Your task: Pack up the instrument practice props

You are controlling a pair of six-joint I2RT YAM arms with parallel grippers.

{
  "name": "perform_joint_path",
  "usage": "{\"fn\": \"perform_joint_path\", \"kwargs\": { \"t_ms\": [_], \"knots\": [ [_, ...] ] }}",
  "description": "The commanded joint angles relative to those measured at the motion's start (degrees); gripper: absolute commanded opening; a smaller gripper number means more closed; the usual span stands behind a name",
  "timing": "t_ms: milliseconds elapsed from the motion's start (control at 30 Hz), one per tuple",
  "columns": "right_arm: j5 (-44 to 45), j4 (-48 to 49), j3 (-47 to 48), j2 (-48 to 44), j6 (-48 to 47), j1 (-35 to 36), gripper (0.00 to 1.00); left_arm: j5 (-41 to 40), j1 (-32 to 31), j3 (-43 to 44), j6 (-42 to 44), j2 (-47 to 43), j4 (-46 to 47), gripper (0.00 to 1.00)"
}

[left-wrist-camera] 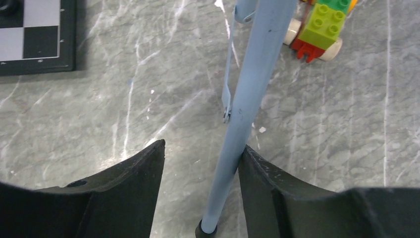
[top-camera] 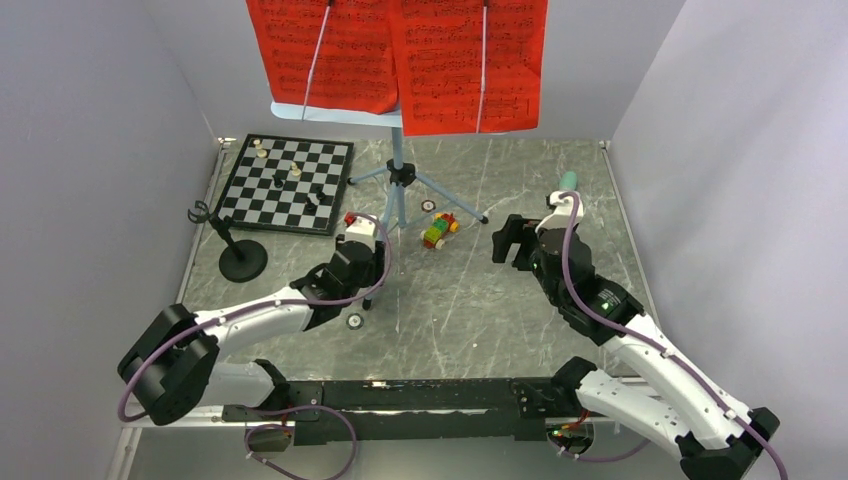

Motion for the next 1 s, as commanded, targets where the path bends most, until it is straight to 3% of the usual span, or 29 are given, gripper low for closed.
{"fn": "perform_joint_path", "kwargs": {
  "t_ms": [0,233,533,700,867,967],
  "knots": [
    [-2.1,0.2,4.4,-0.5,-2.2,-1.4,0.88,-4.9,1.5,-0.4,-0.3,-3.2,-3.1,0.63],
    [-3.9,3.7,13.2,-0.7,-4.1,-4.7,0.99,2.2,1.2,1.4,0.4,-13.2,-3.7,0.83],
    [-4.4,5.1,29.2,4.7,-8.2,-8.3,0.97,13.0,0.6,6.0,-0.3,-25.3,-4.2,0.86],
    [-6.3,4.5,36.5,6.5,-9.8,-11.9,0.96,14.4,0.6,7.7,-1.1,-29.9,-3.9,0.96],
    [-18.3,3.4,45.5,12.4,-6.9,-18.3,0.97,19.1,0.7,8.8,-1.8,-32.3,-1.5,0.99],
    [-31.7,7.2,47.7,15.6,-1.1,-26.0,0.98,23.3,0.7,10.2,-1.4,-32.7,-1.2,0.99]
  ]
}}
